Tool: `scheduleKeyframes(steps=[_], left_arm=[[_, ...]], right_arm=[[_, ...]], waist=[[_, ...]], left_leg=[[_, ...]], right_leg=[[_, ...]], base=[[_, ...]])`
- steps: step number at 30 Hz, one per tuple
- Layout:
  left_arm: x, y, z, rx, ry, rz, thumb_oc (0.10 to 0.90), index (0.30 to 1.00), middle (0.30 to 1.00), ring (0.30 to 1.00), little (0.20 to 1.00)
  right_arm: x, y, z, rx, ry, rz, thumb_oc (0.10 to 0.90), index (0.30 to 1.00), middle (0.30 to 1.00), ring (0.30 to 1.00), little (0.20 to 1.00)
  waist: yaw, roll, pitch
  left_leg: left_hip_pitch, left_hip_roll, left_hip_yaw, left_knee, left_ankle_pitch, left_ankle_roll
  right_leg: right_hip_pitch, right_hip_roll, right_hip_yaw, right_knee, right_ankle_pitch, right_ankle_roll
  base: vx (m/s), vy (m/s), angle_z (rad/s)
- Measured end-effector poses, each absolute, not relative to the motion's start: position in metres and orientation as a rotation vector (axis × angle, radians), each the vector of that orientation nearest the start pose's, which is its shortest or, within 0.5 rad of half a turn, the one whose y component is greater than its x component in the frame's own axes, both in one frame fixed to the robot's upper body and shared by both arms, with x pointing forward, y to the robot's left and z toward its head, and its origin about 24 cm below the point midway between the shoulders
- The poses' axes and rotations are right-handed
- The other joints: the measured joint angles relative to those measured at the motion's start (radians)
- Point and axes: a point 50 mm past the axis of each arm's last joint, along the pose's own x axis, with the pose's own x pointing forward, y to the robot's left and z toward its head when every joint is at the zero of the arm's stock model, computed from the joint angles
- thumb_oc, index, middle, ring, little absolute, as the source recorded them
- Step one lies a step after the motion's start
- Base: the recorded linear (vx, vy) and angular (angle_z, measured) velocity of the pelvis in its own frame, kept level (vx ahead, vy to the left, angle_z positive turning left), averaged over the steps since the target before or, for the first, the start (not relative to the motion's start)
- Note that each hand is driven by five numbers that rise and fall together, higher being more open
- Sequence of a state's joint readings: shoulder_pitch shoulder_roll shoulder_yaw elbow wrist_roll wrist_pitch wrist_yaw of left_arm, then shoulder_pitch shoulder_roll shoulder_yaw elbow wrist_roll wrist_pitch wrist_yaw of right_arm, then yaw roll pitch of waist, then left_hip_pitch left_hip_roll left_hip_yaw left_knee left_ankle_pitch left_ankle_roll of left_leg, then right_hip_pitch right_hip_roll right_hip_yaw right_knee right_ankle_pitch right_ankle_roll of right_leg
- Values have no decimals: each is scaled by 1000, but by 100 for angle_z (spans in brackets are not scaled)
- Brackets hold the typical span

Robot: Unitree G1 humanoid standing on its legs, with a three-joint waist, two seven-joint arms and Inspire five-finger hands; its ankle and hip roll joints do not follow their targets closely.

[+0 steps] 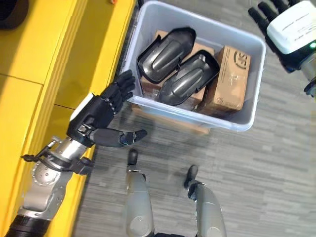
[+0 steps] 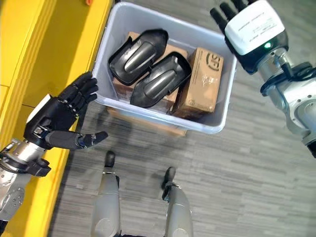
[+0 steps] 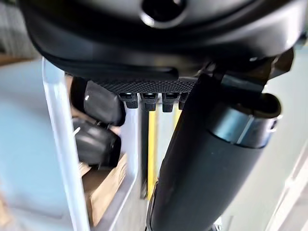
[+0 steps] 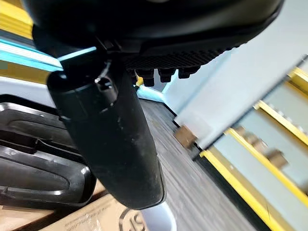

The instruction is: Move parts from the plastic box to the shelf.

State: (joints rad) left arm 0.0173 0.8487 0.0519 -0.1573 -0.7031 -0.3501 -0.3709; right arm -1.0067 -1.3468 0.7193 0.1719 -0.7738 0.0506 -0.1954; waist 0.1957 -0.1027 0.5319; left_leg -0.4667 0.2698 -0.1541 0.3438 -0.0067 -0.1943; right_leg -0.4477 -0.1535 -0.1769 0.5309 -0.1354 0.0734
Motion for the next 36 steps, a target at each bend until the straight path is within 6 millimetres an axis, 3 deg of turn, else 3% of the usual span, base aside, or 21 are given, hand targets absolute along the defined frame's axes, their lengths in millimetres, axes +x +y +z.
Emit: scheduleKeyframes(steps=[3,5,6,7,8,10,11,13,14,16,18,22,24,27,29,31,33,36], left_arm=[[227,258,156,221,-392,-448,900,1000,1000,1000,1000],[227,261,150,218,-367,-443,900,1000,1000,1000,1000],[227,261,149,216,-365,-442,900,1000,1000,1000,1000],[235,257,147,207,-366,-450,900,1000,1000,1000,1000],[238,250,148,213,-369,-478,900,1000,1000,1000,1000],[238,237,145,207,-364,-526,900,1000,1000,1000,1000],[236,226,137,192,-350,-566,900,1000,1000,1000,1000],[235,220,134,192,-338,-606,900,1000,1000,1000,1000],[236,217,133,188,-334,-619,900,1000,1000,1000,1000],[236,218,134,191,-336,-607,900,1000,1000,1000,1000],[239,226,135,194,-334,-551,900,1000,1000,1000,1000],[237,238,140,195,-356,-489,900,1000,1000,1000,1000],[235,241,141,200,-372,-481,900,1000,1000,1000,1000],[231,238,132,183,-347,-491,900,1000,1000,1000,1000],[226,231,118,153,-303,-515,900,1000,1000,1000,1000],[225,228,114,149,-288,-524,900,1000,1000,1000,1000],[226,227,114,142,-290,-509,900,1000,1000,1000,1000],[228,228,117,139,-304,-473,900,1000,1000,1000,1000]], right_arm=[[316,-240,296,-2197,-656,-164,900,1000,1000,1000,1000],[311,-225,292,-2186,-734,-83,900,1000,1000,1000,1000],[310,-224,291,-2184,-736,-76,900,1000,1000,1000,1000],[304,-224,278,-2143,-682,-15,900,1000,1000,1000,1000],[301,-227,276,-2128,-649,-11,900,1000,1000,1000,1000],[298,-234,275,-2113,-622,-36,900,1000,1000,1000,1000],[296,-238,273,-2102,-601,-56,900,1000,1000,1000,1000],[297,-238,273,-2126,-591,-56,900,1000,1000,1000,1000],[298,-236,270,-2136,-591,-51,900,1000,1000,1000,1000],[299,-233,264,-2167,-599,-19,900,1000,1000,1000,1000],[298,-229,256,-2201,-618,37,900,1000,1000,1000,1000],[298,-224,244,-2218,-625,133,900,1000,1000,1000,1000],[296,-222,244,-2218,-646,149,900,1000,1000,1000,1000],[296,-219,241,-2204,-669,180,900,1000,1000,1000,1000],[295,-216,234,-2193,-686,230,900,1000,1000,1000,1000],[294,-213,228,-2172,-694,277,900,1000,1000,1000,1000],[290,-207,228,-2146,-726,300,900,1000,1000,1000,1000],[284,-196,231,-2088,-789,321,900,1000,1000,1000,1000]], waist=[[17,-23,-2],[28,-24,-2],[23,-24,-2],[-27,-23,-2],[-28,-23,-3],[-20,-22,-6],[-23,-19,-10],[-18,-13,-12],[-22,-6,-11],[-24,-3,-11],[-14,-3,-11],[10,-13,-9],[32,-24,-9],[32,-32,-10],[21,-38,-10],[11,-60,-13],[13,-65,-16],[-9,-63,-15]], left_leg=[[26,21,-24,24,-16,-16],[38,49,-43,5,-3,23],[37,52,-41,5,7,23],[16,61,13,-4,103,91],[20,62,49,-14,114,121],[27,35,88,-14,78,119],[19,-37,129,-8,74,122],[20,-72,147,-45,88,124],[11,-79,154,-63,113,97],[-6,-96,152,-65,112,97],[-2,-122,155,-71,100,106],[51,-158,172,-69,72,140],[72,-162,179,-60,53,145],[79,-167,174,20,-10,174],[89,-163,181,91,-78,187],[99,-157,179,88,-77,198],[107,-156,171,65,-61,214],[145,-168,120,-74,19,198]], right_leg=[[-7,9,-22,138,-99,-28],[1,36,-40,182,-131,-55],[4,36,-46,187,-135,-57],[70,33,-125,164,-170,-91],[94,33,-147,148,-182,-112],[113,29,-155,109,-178,-124],[126,21,-159,43,-141,-114],[127,29,-159,-11,-102,-91],[127,27,-165,-38,-79,-74],[126,17,-172,-63,-62,-58],[137,1,-152,-103,-41,-32],[196,-10,-75,-149,-29,-17],[229,-13,-76,-167,-23,-7],[223,-30,-64,-64,-6,13],[178,-53,-34,90,45,61],[164,-46,-25,135,56,63],[184,-7,-37,78,18,35],[242,47,19,-200,-4,20]], base=[[157,-235,15],[250,-312,18],[163,-346,113],[143,-329,134],[29,-169,141],[-39,-76,45],[-14,-19,31],[-19,29,16],[-13,120,17],[29,136,18],[130,174,4],[127,132,7],[159,214,-2],[105,214,-3],[117,-4,-15],[101,-222,-4],[107,-457,9],[108,-545,35]])
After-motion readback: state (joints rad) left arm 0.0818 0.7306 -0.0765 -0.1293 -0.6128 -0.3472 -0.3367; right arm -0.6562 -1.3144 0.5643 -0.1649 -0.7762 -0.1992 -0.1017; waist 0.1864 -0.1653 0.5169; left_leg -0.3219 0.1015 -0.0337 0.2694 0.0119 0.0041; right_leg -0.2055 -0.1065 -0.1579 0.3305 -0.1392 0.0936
